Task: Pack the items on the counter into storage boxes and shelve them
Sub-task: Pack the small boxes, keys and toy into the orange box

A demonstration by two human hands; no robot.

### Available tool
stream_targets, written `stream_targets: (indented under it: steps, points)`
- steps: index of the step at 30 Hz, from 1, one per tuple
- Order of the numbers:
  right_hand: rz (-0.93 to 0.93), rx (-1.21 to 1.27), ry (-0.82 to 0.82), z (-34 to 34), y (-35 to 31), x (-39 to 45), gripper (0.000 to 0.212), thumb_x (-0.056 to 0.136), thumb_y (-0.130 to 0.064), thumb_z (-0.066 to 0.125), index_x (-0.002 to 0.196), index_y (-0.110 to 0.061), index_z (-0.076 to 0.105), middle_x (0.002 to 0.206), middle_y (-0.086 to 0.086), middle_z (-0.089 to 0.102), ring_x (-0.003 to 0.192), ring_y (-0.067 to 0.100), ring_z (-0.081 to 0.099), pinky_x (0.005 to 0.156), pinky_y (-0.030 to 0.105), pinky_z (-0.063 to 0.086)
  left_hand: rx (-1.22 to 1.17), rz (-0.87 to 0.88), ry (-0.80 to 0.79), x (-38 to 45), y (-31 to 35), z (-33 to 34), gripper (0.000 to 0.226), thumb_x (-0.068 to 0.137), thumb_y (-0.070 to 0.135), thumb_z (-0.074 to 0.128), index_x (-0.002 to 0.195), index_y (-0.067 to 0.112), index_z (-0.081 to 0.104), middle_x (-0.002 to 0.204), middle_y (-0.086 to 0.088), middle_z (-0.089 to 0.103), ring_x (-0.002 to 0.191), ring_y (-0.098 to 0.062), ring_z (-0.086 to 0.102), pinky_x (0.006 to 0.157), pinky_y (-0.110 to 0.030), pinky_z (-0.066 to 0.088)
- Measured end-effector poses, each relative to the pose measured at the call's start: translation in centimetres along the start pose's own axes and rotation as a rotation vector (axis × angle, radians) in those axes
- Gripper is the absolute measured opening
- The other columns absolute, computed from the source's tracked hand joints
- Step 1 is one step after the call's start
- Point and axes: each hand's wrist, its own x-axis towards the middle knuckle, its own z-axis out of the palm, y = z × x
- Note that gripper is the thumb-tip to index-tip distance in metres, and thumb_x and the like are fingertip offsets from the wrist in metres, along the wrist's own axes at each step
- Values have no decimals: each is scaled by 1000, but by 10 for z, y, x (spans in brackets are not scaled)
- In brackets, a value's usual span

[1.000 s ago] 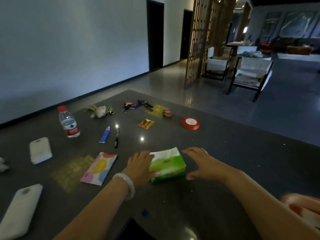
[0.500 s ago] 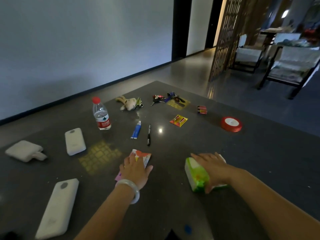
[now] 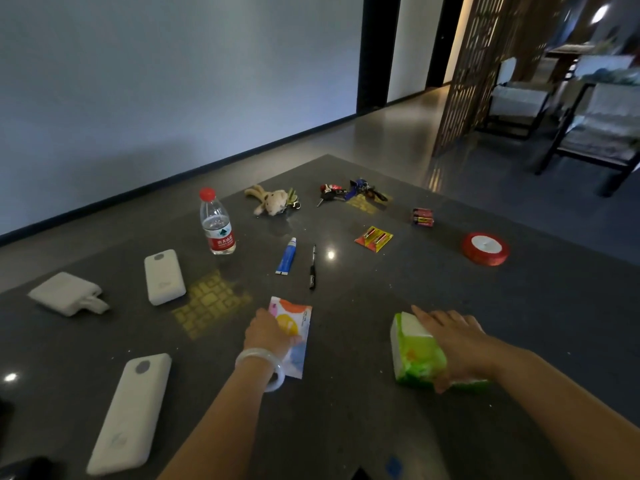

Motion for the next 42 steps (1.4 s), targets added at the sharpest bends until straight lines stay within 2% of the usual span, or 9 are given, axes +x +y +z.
stream_targets:
  steps: [3, 6, 19, 25, 29, 32, 35, 39, 42]
  points:
    - [9, 53, 37, 4, 6, -10, 131, 58, -61, 77, 150, -34, -11, 156, -4, 12, 142, 23, 11, 116, 45, 8, -111, 35, -2, -3, 5, 2, 15, 88, 26, 66, 88, 15, 56, 78, 1, 57, 66, -9, 56, 51, -17, 35]
    - [31, 102, 78, 7, 12, -22, 124, 59, -66, 72, 150, -33, -4, 152, -6, 16, 140, 21, 14, 116, 44, 11, -201, 115, -8, -13, 13, 6, 12, 93, 24, 60, 92, 17, 50, 81, 2, 53, 67, -6, 51, 51, -19, 31]
    - [235, 188, 441, -26, 92, -156, 127, 50, -74, 69, 148, -35, 0, 137, -7, 26, 129, 21, 23, 111, 43, 20, -488, 510, -207, -115, 134, 42, 19, 90, 22, 65, 103, 16, 54, 94, -1, 61, 80, -10, 57, 62, -23, 41]
    - [421, 247, 555, -31, 141, -257, 125, 56, -64, 76, 150, -33, 0, 142, -3, 28, 131, 23, 22, 111, 44, 19, -756, 597, -516, -187, 199, 87, 68, 79, 4, 74, 136, 19, 41, 120, 3, 59, 111, -21, 58, 99, -50, 46]
    - [560, 278, 611, -21, 168, -331, 124, 57, -62, 76, 152, -30, 4, 143, -3, 30, 131, 23, 24, 111, 46, 19, -828, 747, -647, -249, 232, 119, 54, 84, -6, 63, 119, 33, 52, 118, 2, 60, 108, -17, 60, 92, -41, 47]
    - [622, 300, 664, -8, 177, -378, 121, 54, -64, 75, 151, -32, 9, 140, -5, 33, 129, 22, 25, 109, 45, 21, -911, 706, -815, -295, 245, 135, 33, 86, 10, 65, 116, 24, 58, 121, -9, 63, 105, -26, 64, 90, -45, 50]
    - [653, 309, 651, 8, 177, -417, 119, 54, -65, 75, 149, -35, 10, 137, -8, 33, 127, 19, 26, 109, 42, 22, -976, 730, -963, -345, 251, 143, 48, 75, 30, 74, 120, 21, 59, 110, 0, 71, 101, -19, 69, 82, -40, 55]
    - [653, 324, 552, 32, 166, -451, 116, 59, -60, 78, 150, -35, 10, 139, -10, 32, 129, 17, 23, 111, 40, 22, -948, 796, -994, -393, 253, 161, 57, 64, 35, 83, 111, 12, 58, 99, -7, 71, 92, -27, 67, 81, -38, 54]
    - [608, 310, 461, 51, 156, -468, 117, 58, -61, 78, 149, -38, 7, 139, -15, 29, 130, 13, 22, 113, 38, 21, -846, 884, -783, -407, 253, 185, 44, 85, 8, 68, 124, 25, 54, 115, -1, 66, 105, -23, 63, 89, -39, 54]
